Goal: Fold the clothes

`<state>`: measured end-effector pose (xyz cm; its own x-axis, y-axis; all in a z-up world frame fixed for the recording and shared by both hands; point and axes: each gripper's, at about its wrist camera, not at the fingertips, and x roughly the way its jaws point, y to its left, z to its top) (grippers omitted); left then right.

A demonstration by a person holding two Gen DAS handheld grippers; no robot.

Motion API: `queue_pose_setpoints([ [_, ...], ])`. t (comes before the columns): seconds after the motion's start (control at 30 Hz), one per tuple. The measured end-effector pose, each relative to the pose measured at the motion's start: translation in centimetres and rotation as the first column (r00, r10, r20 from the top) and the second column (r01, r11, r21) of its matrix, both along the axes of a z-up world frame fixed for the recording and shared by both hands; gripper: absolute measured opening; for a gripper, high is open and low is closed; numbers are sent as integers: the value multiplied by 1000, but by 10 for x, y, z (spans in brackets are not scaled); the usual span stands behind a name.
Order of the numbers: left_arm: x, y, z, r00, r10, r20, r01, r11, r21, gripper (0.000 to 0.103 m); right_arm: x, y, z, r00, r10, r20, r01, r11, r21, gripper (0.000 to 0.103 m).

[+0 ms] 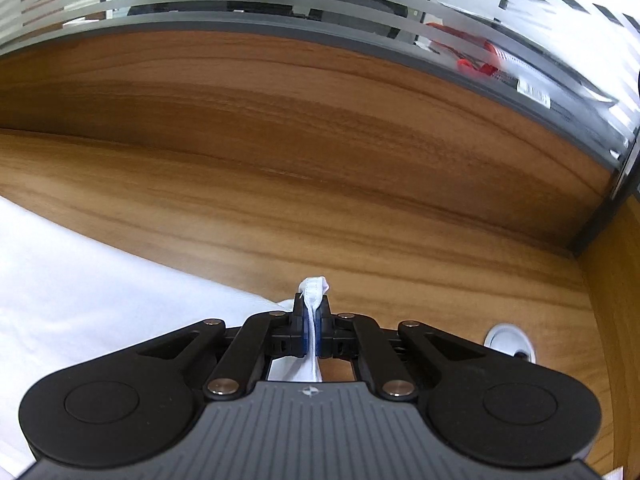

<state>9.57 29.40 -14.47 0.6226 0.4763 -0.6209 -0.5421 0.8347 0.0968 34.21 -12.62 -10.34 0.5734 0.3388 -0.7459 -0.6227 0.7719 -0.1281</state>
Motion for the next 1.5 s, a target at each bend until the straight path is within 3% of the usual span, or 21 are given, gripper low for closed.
queue_pose_setpoints([
  [0.63, 110, 52, 4, 1000, -15, -15, 16, 992, 121, 4, 101, 56, -11, 996, 19, 89, -17, 999, -27, 2],
  [0.77, 111, 54, -2, 998, -50, -50, 56, 990, 131, 5, 112, 63, -18, 993, 46, 107, -41, 998, -49, 3],
  [0.87, 102, 66, -1, 999, -44, -19, 45, 998, 51, 10, 113, 65, -25, 990, 76, 117, -67, 995, -75, 11],
  [0.9, 98, 69, 2, 999, -40, -7, 40, 999, 27, 12, 113, 63, -24, 990, 74, 119, -65, 995, -78, 17],
  [0.93, 93, 71, 5, 999, -36, 4, 36, 999, 3, 22, 114, 61, -23, 990, 71, 118, -62, 995, -80, 31],
  [1.0, 79, 75, 10, 1000, -24, 21, 25, 998, -58, 37, 114, 53, -16, 994, 56, 98, -49, 996, -71, 44],
  [1.07, 62, 77, 11, 1000, -12, 26, 15, 992, -125, 37, 114, 45, -10, 996, 41, 77, -36, 997, -62, 53],
  [1.27, 19, 80, 5, 1000, 25, 5, -23, 956, -292, 36, 92, 7, -5, 997, 2, -77, -2, 1000, 6, 61],
  [1.33, 15, 75, -4, 999, 42, -32, -49, 960, -277, 31, 85, 4, -12, 995, -3, -100, 3, 1000, -3, 60],
  [1.5, 11, 70, 0, 997, 64, -46, -73, 969, -234, 33, 80, 4, -22, 996, -18, -82, 16, 1000, -27, 59],
])
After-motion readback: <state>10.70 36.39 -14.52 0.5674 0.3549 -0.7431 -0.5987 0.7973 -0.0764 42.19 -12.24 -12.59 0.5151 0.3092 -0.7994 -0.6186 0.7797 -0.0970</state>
